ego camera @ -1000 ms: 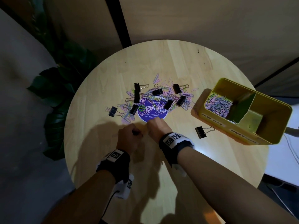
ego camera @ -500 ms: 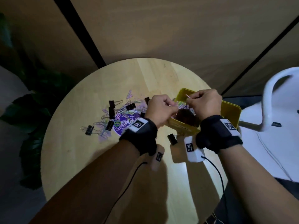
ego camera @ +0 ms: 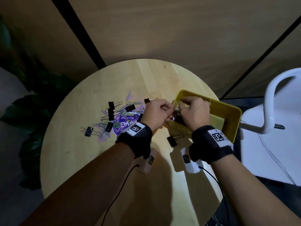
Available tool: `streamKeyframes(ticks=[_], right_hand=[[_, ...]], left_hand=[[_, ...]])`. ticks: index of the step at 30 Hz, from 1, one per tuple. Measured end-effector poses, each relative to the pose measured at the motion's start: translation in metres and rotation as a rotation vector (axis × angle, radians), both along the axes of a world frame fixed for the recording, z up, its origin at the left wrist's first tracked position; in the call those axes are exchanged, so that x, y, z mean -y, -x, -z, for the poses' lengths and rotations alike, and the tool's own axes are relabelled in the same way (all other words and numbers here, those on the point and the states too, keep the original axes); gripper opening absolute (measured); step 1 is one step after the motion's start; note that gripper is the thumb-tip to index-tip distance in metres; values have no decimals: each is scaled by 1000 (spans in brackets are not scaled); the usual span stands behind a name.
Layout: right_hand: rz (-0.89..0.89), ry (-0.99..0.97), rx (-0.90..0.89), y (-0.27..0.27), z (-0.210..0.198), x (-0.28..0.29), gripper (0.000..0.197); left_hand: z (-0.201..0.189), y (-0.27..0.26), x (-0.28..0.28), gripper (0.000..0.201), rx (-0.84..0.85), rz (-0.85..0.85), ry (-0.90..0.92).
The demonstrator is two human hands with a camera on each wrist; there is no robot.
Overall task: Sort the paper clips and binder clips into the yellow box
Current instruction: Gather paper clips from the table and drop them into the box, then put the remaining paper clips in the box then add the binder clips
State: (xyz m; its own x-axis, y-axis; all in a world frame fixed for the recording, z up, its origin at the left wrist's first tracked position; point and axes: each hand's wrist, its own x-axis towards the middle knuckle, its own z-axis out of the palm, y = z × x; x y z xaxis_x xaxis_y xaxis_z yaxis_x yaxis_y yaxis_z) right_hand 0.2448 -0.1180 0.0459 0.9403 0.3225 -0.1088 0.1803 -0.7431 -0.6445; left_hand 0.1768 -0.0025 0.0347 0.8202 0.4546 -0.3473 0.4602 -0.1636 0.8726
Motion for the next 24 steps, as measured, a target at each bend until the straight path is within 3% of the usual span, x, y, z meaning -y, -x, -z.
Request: streamKeyframes(ticks=[3, 6, 8, 12, 17, 24], right_hand=[[-167, -98, 158, 23, -12, -27, 25], [-355, -108, 166, 44, -7, -60, 25], [-475, -56, 140, 56, 2, -79, 26], [-781, 189, 89, 79, 32, -117, 26], [-1077, 432, 66, 105, 66, -153, 34], [-960, 329, 109, 118, 96, -169, 42]], left_hand=[[8, 34, -35, 9, -39, -67, -44], [26, 73, -92, 14, -174, -98, -409], [37, 98, -126, 10, -277, -161, -524], [62, 125, -159, 34, -505, 52, -577], [88, 140, -160, 24, -385, 108, -614], [75, 156, -172, 15, -206, 198, -613]])
